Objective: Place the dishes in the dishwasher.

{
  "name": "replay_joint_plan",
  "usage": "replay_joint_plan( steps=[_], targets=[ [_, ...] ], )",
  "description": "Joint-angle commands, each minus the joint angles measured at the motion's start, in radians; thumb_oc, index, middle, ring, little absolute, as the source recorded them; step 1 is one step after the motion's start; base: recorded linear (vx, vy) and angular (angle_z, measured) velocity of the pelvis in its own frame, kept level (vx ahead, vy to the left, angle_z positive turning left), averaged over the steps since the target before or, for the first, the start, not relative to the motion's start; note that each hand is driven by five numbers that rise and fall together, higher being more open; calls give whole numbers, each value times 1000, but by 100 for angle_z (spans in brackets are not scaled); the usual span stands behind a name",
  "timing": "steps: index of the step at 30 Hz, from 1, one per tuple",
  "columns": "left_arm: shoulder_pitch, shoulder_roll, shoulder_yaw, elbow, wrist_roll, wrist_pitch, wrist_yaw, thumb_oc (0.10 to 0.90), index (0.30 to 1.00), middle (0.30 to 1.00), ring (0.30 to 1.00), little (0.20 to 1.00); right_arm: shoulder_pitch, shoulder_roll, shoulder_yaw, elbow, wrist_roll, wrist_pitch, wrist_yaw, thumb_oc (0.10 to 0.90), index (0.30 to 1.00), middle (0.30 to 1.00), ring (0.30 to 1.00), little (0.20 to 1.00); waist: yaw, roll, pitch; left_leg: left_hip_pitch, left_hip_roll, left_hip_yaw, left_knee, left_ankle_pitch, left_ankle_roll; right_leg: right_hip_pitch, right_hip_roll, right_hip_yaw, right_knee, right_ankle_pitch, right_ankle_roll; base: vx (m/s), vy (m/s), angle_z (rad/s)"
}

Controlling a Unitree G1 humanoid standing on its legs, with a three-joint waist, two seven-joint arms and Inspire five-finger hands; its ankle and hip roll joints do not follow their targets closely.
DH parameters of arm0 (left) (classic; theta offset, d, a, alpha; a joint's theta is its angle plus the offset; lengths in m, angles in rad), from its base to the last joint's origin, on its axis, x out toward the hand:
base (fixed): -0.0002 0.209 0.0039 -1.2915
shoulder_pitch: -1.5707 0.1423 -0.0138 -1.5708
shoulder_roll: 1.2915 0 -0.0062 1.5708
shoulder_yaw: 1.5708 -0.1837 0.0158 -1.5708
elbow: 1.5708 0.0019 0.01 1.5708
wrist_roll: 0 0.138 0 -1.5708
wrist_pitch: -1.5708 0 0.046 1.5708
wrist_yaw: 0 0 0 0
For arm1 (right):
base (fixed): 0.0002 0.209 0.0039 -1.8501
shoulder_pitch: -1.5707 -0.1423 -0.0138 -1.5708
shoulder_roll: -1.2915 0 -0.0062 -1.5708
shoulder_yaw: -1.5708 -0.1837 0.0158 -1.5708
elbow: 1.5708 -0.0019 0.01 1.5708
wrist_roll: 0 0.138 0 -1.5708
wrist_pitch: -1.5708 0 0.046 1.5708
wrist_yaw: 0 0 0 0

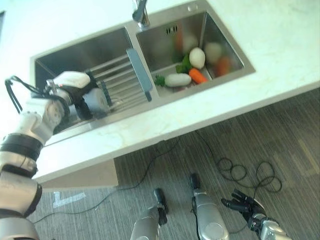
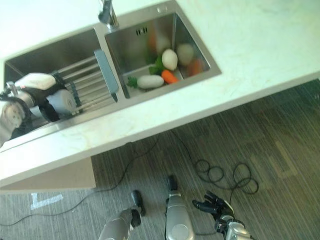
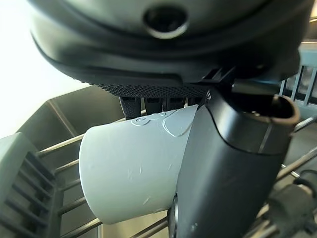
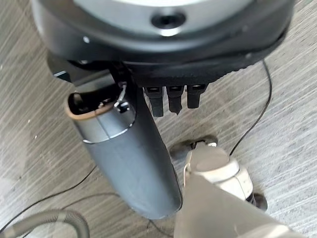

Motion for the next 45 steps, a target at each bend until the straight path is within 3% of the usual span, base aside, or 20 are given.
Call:
replay_joint_plan(
  steps=[1,15,17,21,26,29,32,34,36,37,40,42,45],
  targets=[
    [55,50,63,-23,36,-39,121,400,300,300,300,300,20,-24,-4,-24,41,-24,-18,800,900,900,900,900,-8,6,-53,2,19,-8,101,-192,-20,-2,-31,14,101,-202,112,76,-26,23],
    [164,273,232,-282,-83,-21,434,400,300,300,300,300,43,-14,-60,80,16,-9,0,800,900,900,900,900,73,29,-188,117,17,-32,101,-230,-15,157,-44,-44,101,-270,102,48,-23,15],
    [171,339,286,-339,-124,-25,532,400,300,300,300,300,43,-8,-72,111,1,-13,18,800,900,900,900,900,91,32,-206,131,21,-41,101,-236,-16,179,-43,-56,101,-282,99,7,-76,14],
    [204,408,377,-422,-190,-14,609,400,300,300,300,300,42,2,-82,141,-29,-24,44,800,900,900,900,900,124,32,-223,140,23,-68,101,-237,-21,203,-38,-71,101,-296,92,4,-74,15],
    [368,428,565,-496,-225,25,619,400,300,300,300,300,34,10,-79,156,-80,-26,68,800,900,900,900,900,177,25,-234,138,24,-112,101,-225,-30,214,-28,-90,101,-311,81,-25,-153,16],
    [608,378,780,-538,-231,68,630,400,300,300,300,300,28,8,-70,163,-166,-12,77,800,900,900,900,900,248,29,-232,114,34,-145,101,-194,-53,222,-26,-129,101,-322,71,-21,-160,22],
    [881,263,993,-559,-226,44,642,400,300,300,300,300,16,0,-40,165,-249,-20,105,800,900,900,900,900,284,55,-214,44,62,-154,101,-140,-90,226,-29,-192,101,-332,67,-150,-70,41],
    [943,210,1034,-570,-226,11,655,400,300,300,300,300,9,3,-27,166,-248,-27,114,800,900,900,900,900,287,60,-202,12,82,-128,101,-118,-102,236,-40,-234,101,-339,66,-210,-20,81],
    [968,146,1034,-586,-226,-10,675,400,300,300,300,300,7,10,-15,160,-175,-33,181,800,900,900,900,900,282,56,-192,16,104,-78,101,-113,-105,249,-65,-293,101,-342,65,-349,57,115],
    [955,64,982,-583,-208,-47,734,400,300,300,300,300,5,23,-7,147,-124,-5,211,800,900,900,900,900,273,39,-195,46,122,-5,101,-113,-94,238,-106,-351,101,-322,66,-347,131,123],
    [926,-18,931,-573,-179,-100,776,400,300,300,300,300,15,40,-9,156,-111,-9,268,800,900,900,900,900,263,18,-211,110,146,49,101,-152,-92,244,-149,-395,101,-315,77,-309,233,185],
    [917,-38,923,-578,-181,-125,776,400,300,300,300,300,21,45,-14,171,-92,-21,279,800,900,900,900,900,259,17,-221,121,162,65,101,-154,-94,247,-164,-419,101,-311,79,-198,206,155],
    [877,-95,877,-593,-178,-178,755,400,300,300,300,300,32,55,-26,197,-58,-35,292,800,900,900,900,900,240,16,-253,147,212,141,101,-164,-111,260,-214,-481,101,-283,95,-203,409,192]
  ],
)
